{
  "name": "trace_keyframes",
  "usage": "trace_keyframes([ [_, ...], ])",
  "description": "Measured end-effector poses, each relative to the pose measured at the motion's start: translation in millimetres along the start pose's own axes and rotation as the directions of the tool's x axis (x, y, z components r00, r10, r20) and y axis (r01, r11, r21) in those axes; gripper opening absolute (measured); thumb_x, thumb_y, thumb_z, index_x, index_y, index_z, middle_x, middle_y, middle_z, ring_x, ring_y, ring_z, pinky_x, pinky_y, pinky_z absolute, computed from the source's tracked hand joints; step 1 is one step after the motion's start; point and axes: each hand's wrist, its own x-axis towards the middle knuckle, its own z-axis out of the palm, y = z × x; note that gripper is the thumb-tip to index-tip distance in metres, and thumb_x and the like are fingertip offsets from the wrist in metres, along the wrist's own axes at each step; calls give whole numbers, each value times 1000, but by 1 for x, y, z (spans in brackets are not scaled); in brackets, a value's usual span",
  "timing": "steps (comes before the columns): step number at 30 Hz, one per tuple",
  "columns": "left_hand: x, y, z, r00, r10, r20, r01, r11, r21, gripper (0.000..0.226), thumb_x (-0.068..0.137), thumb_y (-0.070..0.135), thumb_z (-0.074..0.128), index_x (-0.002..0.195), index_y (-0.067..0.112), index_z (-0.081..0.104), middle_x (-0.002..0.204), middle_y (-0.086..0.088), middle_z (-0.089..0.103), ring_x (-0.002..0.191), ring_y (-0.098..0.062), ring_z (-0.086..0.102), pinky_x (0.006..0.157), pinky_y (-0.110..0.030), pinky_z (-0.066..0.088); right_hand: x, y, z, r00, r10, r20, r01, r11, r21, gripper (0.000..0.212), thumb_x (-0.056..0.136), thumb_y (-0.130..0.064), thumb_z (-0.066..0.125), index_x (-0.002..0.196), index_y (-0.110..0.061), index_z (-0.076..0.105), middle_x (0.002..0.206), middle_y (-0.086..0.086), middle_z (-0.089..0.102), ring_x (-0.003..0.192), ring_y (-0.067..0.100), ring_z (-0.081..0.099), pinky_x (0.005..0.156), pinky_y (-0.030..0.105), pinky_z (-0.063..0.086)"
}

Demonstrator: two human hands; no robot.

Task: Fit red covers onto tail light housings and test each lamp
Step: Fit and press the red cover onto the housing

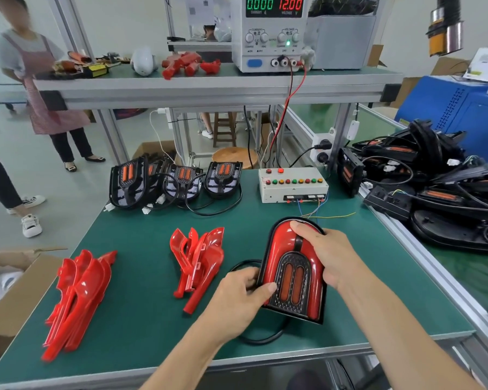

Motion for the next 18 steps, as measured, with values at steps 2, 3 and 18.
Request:
trace_keyframes([
  [2,0,0,-1,1000,11,-5,-11,998,-62,20,100,23,67,118,27,72,111,15,77,108,0,69,91,-14,53,0,-1,-1,1000,24,-18,-23,999,25,40,77,-29,87,100,-1,71,79,15,78,64,29,76,51,34,59],
  [3,0,0,-2,1000,17,-1,-17,995,-99,23,99,20,67,121,28,71,113,13,77,109,-4,70,90,-18,55,1,-1,-3,999,41,-28,-40,998,42,40,77,-29,87,100,-1,70,78,15,78,62,28,75,50,34,58],
  [18,-10,-8,5,980,180,85,-162,970,-180,55,97,12,66,130,56,61,135,18,66,131,-2,56,105,-13,43,-5,-7,-17,989,135,52,-134,991,-20,42,77,-33,86,101,-2,71,83,17,78,62,29,75,49,35,58],
])
